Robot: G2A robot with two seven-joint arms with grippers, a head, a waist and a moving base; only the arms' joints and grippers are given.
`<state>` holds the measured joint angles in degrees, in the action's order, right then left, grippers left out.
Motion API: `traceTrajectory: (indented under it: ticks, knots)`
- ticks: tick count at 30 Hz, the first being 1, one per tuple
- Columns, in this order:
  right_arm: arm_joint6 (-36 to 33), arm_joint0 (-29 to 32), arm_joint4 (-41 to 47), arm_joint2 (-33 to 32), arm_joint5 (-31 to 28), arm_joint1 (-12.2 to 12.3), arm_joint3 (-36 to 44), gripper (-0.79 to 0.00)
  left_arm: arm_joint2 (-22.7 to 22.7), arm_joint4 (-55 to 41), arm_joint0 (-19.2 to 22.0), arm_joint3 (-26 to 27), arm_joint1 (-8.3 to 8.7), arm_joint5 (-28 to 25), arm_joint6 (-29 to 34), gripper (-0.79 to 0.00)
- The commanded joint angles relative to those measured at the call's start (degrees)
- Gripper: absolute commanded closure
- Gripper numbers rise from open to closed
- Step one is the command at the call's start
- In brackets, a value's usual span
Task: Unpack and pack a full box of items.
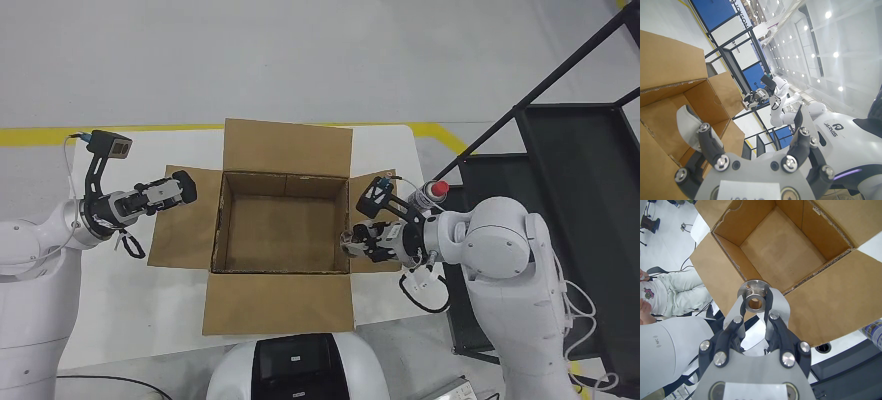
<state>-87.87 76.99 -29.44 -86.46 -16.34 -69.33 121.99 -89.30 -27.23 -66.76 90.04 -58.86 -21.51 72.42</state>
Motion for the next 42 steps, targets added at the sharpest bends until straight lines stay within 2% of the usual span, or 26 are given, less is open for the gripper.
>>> traceTrajectory:
  ticks: [1,6,9,11,17,22,31,34,36,42]
  knots:
    - [0.0,0.0,0.0,0.0,0.0,0.0,0.0,0.0,0.0,0.0,0.0,0.0,0.0,0.0,0.0,-0.785]
    - [1.2,0.8,-2.2,0.7,-0.7,0.3,0.5,0.0,0.0,0.0,0.0,0.0,0.0,0.0,0.0,-0.785]
    - [0.2,1.6,-3.9,-0.9,-0.1,0.9,3.6,0.0,0.0,0.0,0.0,0.0,0.0,0.0,0.0,-0.785]
    - [-0.1,2.6,-6.2,-3.6,0.5,1.4,6.0,0.0,0.0,0.0,0.0,0.0,0.0,0.0,0.0,-0.785]
    - [-0.1,7.8,-5.4,-15.0,1.4,2.7,9.8,0.0,0.0,0.0,0.0,0.0,0.0,0.0,0.0,-0.785]
    - [1.5,12.6,-6.3,-20.2,0.5,3.3,7.0,0.0,0.0,0.0,0.0,0.0,0.0,0.0,0.0,-0.785]
    - [7.5,19.6,-10.3,-19.6,-0.8,3.9,1.7,0.0,0.0,0.0,0.0,0.0,0.0,0.0,0.0,-0.785]
    - [10.7,21.2,-14.0,-18.4,-0.7,4.0,-0.5,0.0,0.0,0.0,0.0,0.0,0.0,0.0,0.0,-0.785]
    - [14.5,22.1,-21.6,-17.6,0.2,4.1,-1.5,0.0,0.0,0.0,0.0,0.0,0.0,0.0,0.0,-0.785]
    - [23.8,24.8,-27.5,-12.9,1.6,3.9,-5.9,0.0,0.0,0.0,0.0,0.0,0.0,0.0,0.0,-0.785]
